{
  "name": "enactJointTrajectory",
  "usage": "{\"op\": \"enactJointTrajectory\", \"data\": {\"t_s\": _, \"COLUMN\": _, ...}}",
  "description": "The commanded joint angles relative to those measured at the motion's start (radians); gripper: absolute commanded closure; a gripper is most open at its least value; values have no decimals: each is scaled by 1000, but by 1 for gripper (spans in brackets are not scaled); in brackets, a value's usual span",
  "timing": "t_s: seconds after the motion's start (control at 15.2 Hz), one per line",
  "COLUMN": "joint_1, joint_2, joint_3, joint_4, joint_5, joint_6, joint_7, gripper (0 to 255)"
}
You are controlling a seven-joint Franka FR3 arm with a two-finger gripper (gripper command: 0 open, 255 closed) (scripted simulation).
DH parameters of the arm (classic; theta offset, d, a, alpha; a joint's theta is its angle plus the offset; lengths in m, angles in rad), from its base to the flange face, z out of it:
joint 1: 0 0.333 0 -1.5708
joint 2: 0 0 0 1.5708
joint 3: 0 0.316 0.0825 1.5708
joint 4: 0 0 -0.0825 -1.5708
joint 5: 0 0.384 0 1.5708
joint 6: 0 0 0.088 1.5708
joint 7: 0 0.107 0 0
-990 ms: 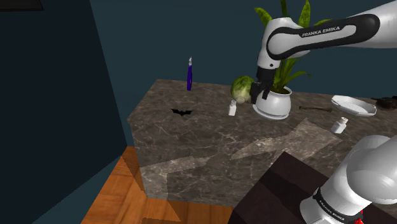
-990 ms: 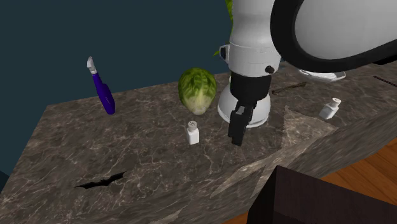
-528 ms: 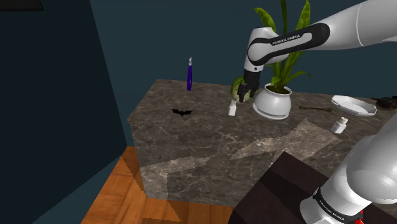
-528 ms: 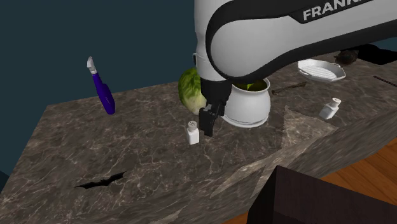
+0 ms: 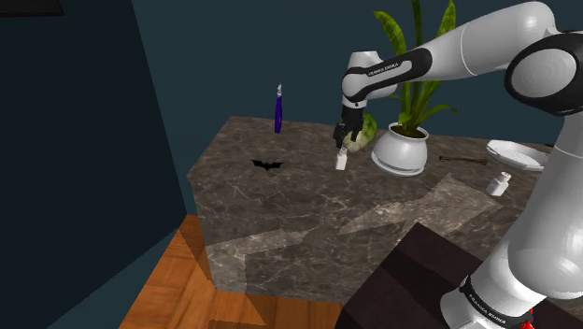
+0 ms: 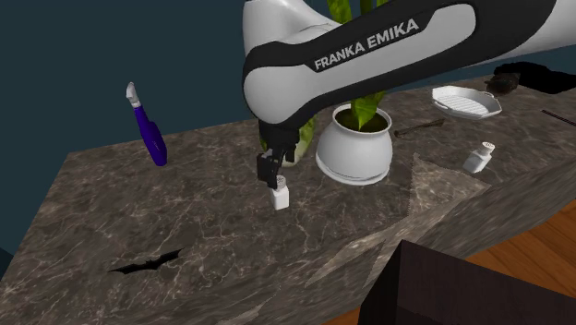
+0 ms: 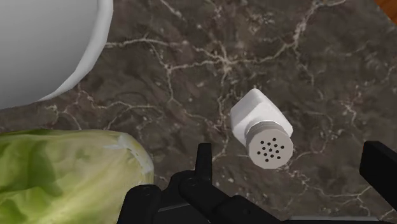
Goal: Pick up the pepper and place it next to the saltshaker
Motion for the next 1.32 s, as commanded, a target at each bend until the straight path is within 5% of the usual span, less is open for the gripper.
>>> {"op": "enactJointTrajectory", "data": {"t_s": 0.0, "joint_1": -3, "joint_2": 24, "joint_3": 0, "joint_4": 4, "joint_5": 4, "joint_6": 22, "joint_7": -6, "gripper": 0}}
{"op": "enactJointTrajectory", "data": {"t_s": 0.86, "joint_1": -5, "joint_2": 55, "joint_3": 2, "joint_4": -33, "joint_5": 12, "joint_6": 89, "joint_7": -11, "gripper": 0}}
{"op": "enactJointTrajectory", "data": {"t_s": 0.92, "joint_1": -5, "joint_2": 55, "joint_3": 2, "joint_4": -33, "joint_5": 12, "joint_6": 89, "joint_7": -11, "gripper": 255}}
{"op": "enactJointTrajectory", "data": {"t_s": 1.25, "joint_1": -5, "joint_2": 55, "joint_3": 2, "joint_4": -33, "joint_5": 12, "joint_6": 89, "joint_7": -11, "gripper": 255}}
